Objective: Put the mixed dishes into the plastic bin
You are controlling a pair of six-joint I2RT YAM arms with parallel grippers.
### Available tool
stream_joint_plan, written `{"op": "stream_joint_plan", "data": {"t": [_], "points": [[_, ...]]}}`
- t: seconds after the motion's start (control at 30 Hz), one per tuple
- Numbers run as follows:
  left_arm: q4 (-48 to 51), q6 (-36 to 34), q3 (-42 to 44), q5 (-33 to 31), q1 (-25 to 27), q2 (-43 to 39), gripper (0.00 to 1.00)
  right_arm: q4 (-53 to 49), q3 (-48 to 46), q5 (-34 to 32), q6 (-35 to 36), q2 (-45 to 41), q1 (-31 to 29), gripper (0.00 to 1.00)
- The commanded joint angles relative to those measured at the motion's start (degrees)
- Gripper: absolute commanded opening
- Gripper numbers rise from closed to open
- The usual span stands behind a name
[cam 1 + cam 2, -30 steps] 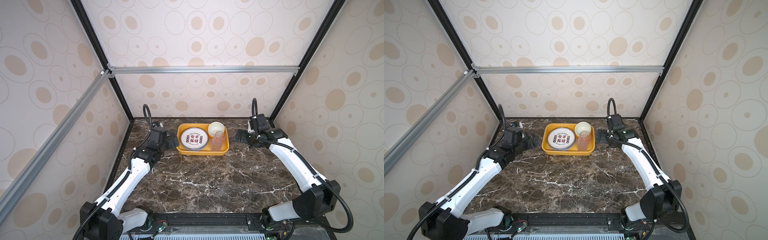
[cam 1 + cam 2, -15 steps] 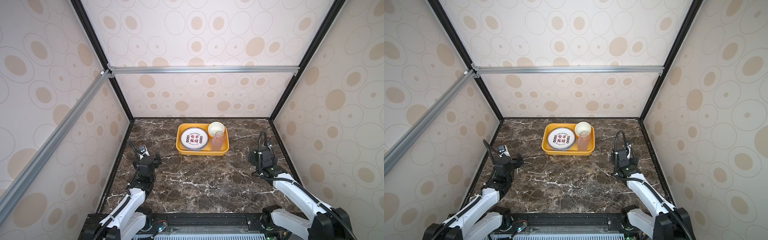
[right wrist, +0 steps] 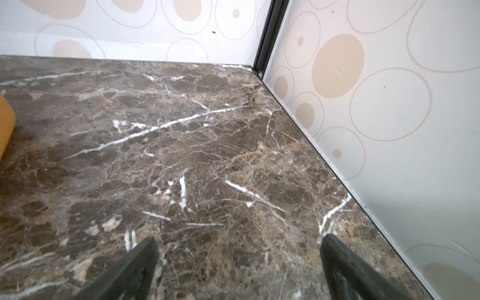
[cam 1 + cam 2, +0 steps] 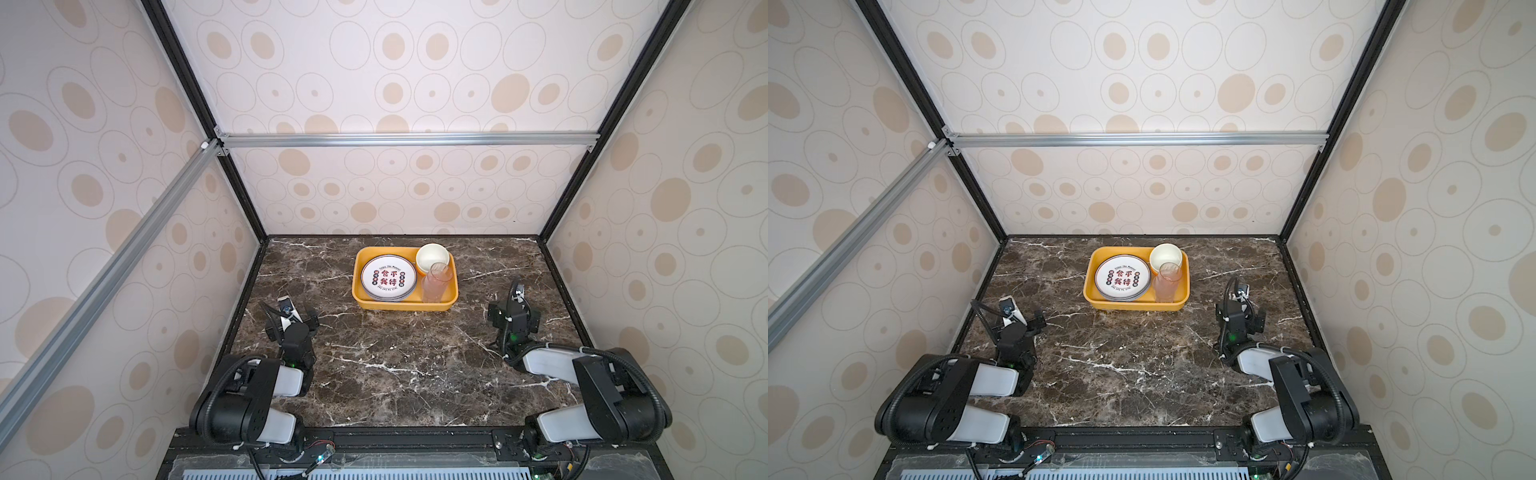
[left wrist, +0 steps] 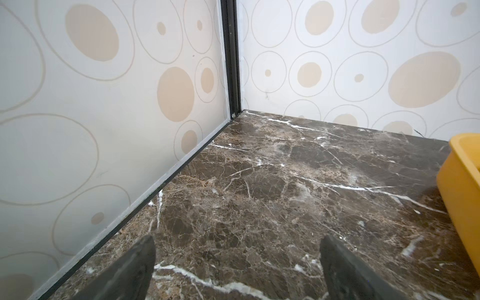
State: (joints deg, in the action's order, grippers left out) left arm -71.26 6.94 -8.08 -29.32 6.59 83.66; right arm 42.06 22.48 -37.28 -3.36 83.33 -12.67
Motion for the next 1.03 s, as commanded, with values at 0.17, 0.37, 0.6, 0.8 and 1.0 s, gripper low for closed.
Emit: {"op": "stream_joint_plan", "data": {"t": [0.17,0.37,0.6,0.8,1.0], "points": [[-6.21,-5.10,-3.63,11.46,-1.46,5.58,0.98,13.71,-2.44,19.03,2.03,5.12,7.36,1.00],[-8.47,-5.66,-3.57,11.12,-1.58,6.59,0.98,5.07,0.96,21.52,3.28,4.66,6.84,1.00],[-7.92,-5.70,-4.18,11.41,-1.58,7.01,0.98,6.16,0.71,21.64,3.29,5.10,7.13,1.00],[-7.64,-5.53,-4.17,14.61,-2.85,6.87,0.98,6.05,0.72,21.64,3.27,4.89,7.12,1.00],[-8.39,-6.15,-3.88,15.48,-2.64,6.86,0.98,6.06,0.72,21.65,3.31,5.05,7.08,1.00]]}}
